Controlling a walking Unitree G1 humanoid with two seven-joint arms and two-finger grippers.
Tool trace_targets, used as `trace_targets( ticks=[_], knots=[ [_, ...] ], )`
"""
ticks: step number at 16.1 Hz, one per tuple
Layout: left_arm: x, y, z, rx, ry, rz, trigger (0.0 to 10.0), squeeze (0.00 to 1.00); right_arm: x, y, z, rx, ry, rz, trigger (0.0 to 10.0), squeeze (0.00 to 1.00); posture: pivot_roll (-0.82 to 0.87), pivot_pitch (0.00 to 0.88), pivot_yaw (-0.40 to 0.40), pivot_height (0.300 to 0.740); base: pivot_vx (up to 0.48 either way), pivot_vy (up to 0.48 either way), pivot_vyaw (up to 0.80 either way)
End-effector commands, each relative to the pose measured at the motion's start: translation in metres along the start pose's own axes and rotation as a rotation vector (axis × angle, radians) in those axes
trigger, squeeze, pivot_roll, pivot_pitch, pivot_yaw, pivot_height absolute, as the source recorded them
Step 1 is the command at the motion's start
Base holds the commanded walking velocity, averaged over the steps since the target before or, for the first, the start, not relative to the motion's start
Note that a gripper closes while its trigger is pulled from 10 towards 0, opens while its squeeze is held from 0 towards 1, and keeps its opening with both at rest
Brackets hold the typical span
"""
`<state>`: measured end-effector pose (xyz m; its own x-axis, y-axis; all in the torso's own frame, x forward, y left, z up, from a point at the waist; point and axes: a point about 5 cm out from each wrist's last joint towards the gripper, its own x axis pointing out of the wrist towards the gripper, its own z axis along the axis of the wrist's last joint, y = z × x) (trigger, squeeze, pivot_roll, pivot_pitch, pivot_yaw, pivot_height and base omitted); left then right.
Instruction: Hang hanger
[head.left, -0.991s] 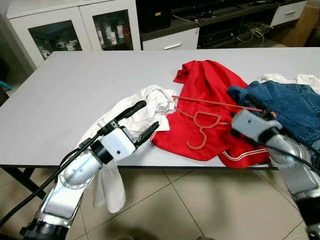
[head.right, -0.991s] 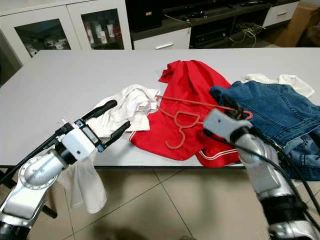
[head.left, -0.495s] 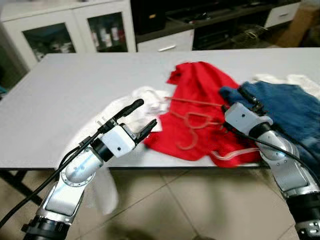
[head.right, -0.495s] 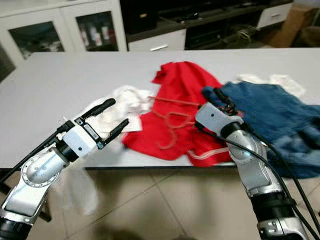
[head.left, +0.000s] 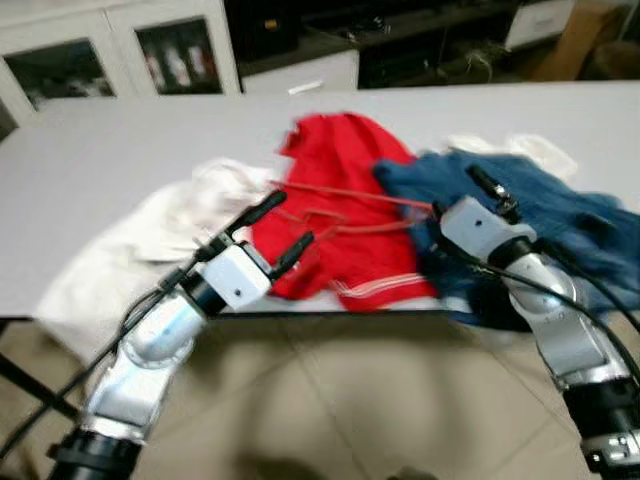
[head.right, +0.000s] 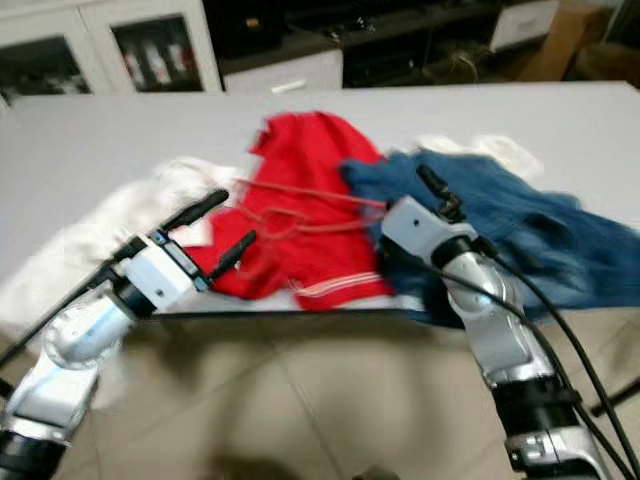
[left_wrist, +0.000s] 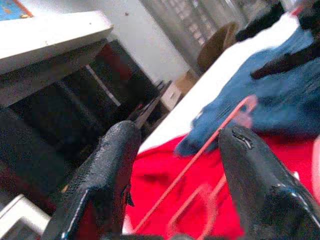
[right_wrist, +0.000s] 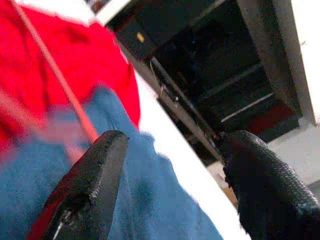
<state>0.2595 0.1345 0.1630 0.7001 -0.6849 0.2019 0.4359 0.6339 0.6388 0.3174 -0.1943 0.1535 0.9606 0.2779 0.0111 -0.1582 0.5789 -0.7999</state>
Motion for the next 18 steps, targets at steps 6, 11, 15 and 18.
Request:
trace_targets(
  ticks=[6,11,15,18],
  knots=[
    [-0.0010,0.0012,0.0014,0.029,-0.001,-0.007,10.0,0.00,0.0019,-0.0031,0.0055,-0.001,-0.027,-0.013,10.0,0.00,-0.06,0.000,0.068,0.740,0.000,-0.376,0.00],
    [-0.0008,-0.0010,0.0017,0.019,0.000,-0.006,10.0,0.00,0.0037,-0.0012,0.0093,-0.010,-0.042,-0.001,10.0,0.00,-0.05,0.000,0.058,0.740,0.000,-0.065,0.28],
    [0.0008,-0.0042,0.0026,0.011,-0.002,-0.001,10.0,0.00,0.0061,0.0009,0.0096,0.002,-0.040,0.007,10.0,0.00,-0.05,0.000,0.051,0.740,0.000,0.000,0.58],
    [0.0018,-0.0025,0.0029,0.011,-0.005,0.009,10.0,0.00,0.0085,0.0008,0.0120,-0.017,-0.053,0.012,10.0,0.00,-0.05,0.000,0.048,0.740,0.000,0.000,0.00]
  ],
)
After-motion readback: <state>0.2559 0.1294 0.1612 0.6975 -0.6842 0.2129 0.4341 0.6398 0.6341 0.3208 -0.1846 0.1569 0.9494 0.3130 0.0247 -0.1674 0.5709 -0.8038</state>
